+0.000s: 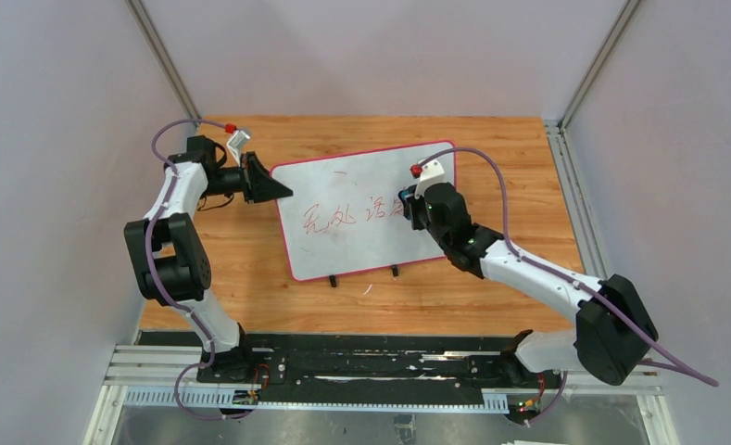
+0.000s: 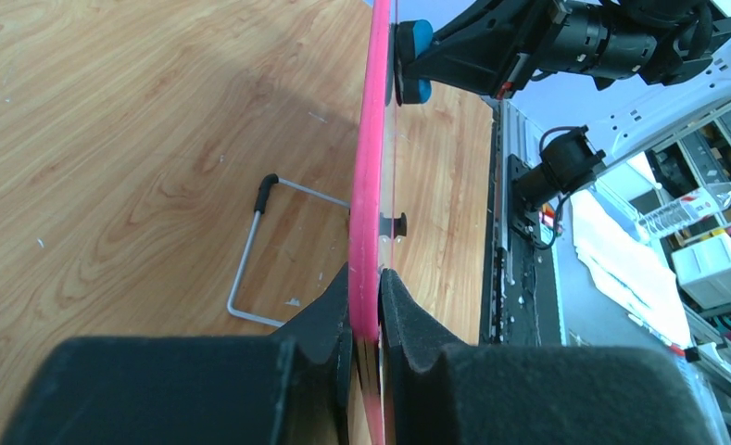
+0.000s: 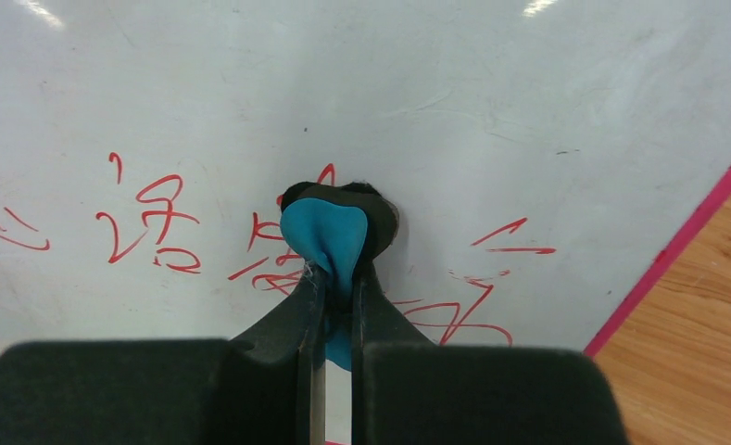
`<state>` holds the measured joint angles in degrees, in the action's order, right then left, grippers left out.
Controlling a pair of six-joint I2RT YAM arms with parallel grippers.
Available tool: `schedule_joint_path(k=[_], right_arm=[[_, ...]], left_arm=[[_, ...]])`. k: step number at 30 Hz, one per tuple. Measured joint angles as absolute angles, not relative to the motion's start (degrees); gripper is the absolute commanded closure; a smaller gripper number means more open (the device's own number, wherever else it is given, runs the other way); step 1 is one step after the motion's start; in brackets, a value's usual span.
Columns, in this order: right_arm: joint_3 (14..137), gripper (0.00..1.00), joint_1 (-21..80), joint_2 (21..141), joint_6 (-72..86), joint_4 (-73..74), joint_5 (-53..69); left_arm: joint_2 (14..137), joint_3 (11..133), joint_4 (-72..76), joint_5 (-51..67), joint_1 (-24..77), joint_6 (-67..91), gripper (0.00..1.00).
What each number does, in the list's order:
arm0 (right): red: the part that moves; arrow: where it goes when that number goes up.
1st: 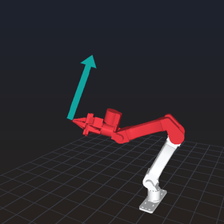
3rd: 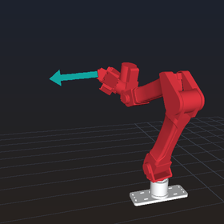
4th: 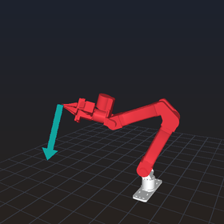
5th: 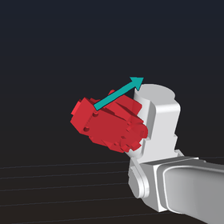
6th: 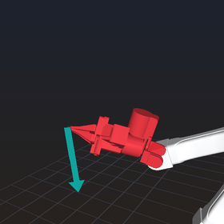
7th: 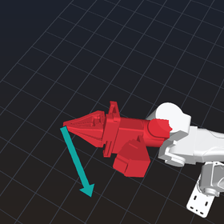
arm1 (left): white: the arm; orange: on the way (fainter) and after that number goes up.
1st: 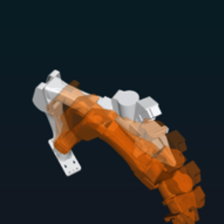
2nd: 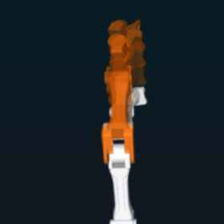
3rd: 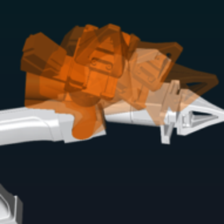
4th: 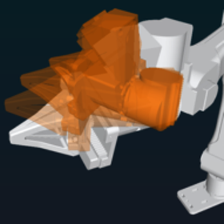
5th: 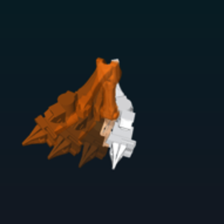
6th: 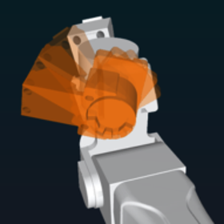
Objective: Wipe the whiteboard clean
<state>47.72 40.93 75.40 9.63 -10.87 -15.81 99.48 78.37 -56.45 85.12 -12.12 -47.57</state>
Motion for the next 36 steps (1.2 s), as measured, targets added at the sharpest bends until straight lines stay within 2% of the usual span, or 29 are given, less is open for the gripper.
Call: schedule_joint_path(k=[15,21,29,36], right_arm=[[47.35,0.99,30.96,71.09,6.96,-10.44,-19.73],[47.29,0.99,31.55,71.61,7.44,-10.90,-18.35],[47.09,0.99,37.08,72.79,8.45,-11.25,-17.85],[46.94,0.99,36.32,73.28,8.47,-11.33,-18.59]], left_arm=[[99.61,78.50,-58.76,84.97,-12.14,-49.82,1.00],[99.63,78.54,-58.94,84.97,-12.14,-49.91,1.00],[99.63,78.54,-59.02,84.90,-12.14,-49.98,1.00],[99.63,78.54,-59.29,84.93,-12.14,-50.22,1.00]])
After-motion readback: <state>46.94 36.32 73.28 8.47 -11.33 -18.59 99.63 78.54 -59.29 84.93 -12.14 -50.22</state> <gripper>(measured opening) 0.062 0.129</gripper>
